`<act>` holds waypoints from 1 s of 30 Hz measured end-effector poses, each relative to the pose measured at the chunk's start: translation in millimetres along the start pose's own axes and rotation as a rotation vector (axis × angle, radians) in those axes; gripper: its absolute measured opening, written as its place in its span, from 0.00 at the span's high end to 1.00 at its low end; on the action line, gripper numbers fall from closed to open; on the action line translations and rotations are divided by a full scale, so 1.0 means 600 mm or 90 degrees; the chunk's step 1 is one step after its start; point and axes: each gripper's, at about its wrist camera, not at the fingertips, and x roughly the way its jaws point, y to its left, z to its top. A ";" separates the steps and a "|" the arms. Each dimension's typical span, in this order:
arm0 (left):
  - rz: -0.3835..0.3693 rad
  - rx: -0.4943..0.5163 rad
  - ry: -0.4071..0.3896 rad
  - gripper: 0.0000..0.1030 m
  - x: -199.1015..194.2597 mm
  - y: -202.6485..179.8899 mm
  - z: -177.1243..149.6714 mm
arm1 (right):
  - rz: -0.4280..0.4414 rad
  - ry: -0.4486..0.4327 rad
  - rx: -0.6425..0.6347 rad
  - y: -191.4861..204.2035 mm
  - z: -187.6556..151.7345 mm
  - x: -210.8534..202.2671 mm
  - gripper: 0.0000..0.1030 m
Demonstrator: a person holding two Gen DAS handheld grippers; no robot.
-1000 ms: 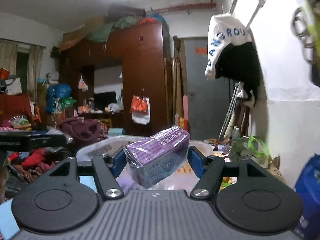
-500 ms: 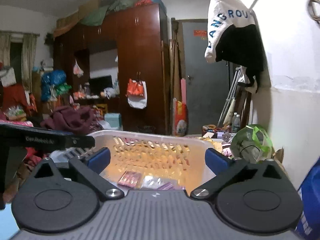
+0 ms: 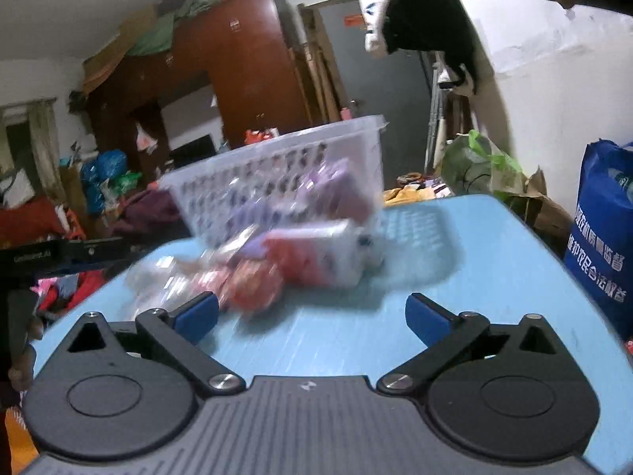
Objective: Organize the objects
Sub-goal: 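Grasp the pink tissue pack with the left tool while the right tool grasps a clear bag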
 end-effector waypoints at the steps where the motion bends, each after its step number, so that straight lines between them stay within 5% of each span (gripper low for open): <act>1: 0.004 0.003 -0.005 0.15 -0.007 -0.001 -0.007 | -0.006 -0.010 -0.012 0.009 -0.009 -0.010 0.00; 11: 0.009 0.021 0.002 0.15 0.016 -0.016 -0.010 | 0.073 -0.032 -0.066 0.092 -0.035 -0.028 0.01; 16: 0.018 0.036 0.002 0.15 0.029 -0.029 -0.017 | 0.108 0.011 -0.077 0.127 -0.064 0.002 0.25; 20: 0.021 0.040 0.008 0.15 0.037 -0.037 -0.020 | 0.099 0.013 -0.095 0.140 -0.077 0.016 0.54; 30: 0.054 0.064 0.010 0.15 0.045 -0.054 -0.016 | 0.037 -0.020 -0.114 0.097 -0.067 -0.033 0.55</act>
